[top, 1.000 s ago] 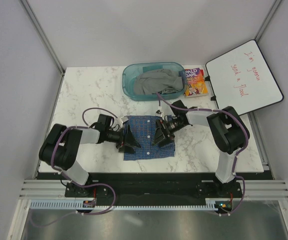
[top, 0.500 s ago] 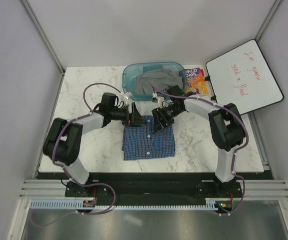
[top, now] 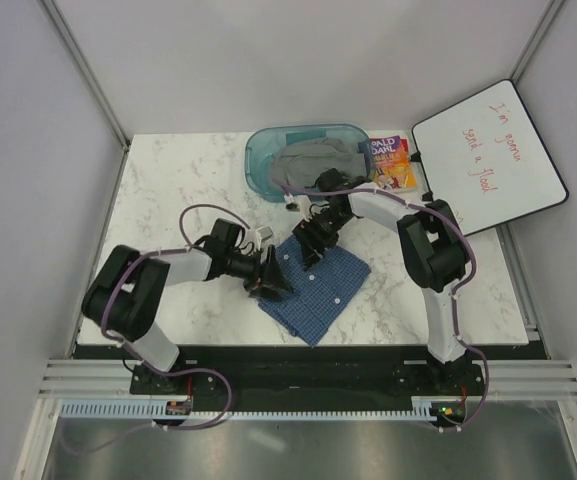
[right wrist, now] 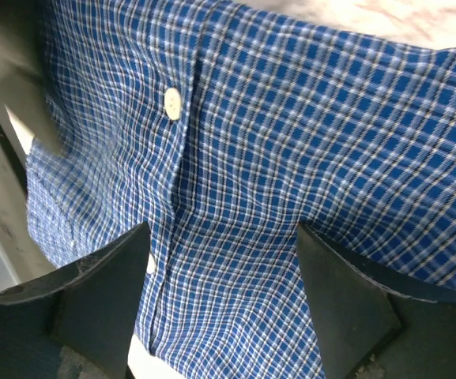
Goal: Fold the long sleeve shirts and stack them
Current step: Fold the shirt, then neatly place the folded shirt to the corner
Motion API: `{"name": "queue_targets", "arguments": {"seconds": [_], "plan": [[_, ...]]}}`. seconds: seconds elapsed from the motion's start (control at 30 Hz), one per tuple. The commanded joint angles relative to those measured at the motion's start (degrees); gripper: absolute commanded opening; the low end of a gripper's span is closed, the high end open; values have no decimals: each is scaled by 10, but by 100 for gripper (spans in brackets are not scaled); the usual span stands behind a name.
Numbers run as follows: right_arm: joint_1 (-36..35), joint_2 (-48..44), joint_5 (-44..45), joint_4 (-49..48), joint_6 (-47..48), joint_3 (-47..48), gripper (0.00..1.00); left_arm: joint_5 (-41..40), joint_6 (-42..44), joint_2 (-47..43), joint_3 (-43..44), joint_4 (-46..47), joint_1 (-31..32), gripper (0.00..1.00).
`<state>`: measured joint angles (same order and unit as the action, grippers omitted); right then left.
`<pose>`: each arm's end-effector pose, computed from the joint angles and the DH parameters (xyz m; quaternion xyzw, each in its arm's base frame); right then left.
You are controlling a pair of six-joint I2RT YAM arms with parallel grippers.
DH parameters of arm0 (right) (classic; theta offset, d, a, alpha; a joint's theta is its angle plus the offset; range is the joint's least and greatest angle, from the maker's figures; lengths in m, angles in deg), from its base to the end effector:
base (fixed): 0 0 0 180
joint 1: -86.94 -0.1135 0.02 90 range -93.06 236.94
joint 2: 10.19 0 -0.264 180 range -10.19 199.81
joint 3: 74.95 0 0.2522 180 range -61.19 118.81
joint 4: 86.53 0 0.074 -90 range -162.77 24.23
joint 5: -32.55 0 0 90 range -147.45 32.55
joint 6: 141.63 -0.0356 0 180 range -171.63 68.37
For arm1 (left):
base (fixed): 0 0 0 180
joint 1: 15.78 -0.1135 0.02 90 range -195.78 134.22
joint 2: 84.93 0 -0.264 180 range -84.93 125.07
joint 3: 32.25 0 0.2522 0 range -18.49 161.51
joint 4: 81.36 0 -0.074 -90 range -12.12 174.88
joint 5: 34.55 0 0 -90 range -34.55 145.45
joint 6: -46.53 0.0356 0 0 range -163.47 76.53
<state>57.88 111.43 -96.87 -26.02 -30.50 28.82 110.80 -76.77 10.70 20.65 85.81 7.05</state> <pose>0.3552 0.2233 0.1616 -0.4282 0.8336 0.3413 0.0720 0.2508 -0.1374 0.1274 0.0597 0.8549 -0.5148 0.0226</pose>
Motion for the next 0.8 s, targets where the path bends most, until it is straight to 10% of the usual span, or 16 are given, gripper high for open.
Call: {"name": "queue_targets", "arguments": {"seconds": [0.0,0.27,0.77], "plan": [[-10,-50,17,13,84,9,80,49,30,-146,-5,-55,-50,76],[-16,-162,51,-9,38,-50,56,-108,196,-131,103,-225,-132,71],[-45,-58,131,-88,15,-115,41,-30,432,172,317,-382,-108,81]]}}
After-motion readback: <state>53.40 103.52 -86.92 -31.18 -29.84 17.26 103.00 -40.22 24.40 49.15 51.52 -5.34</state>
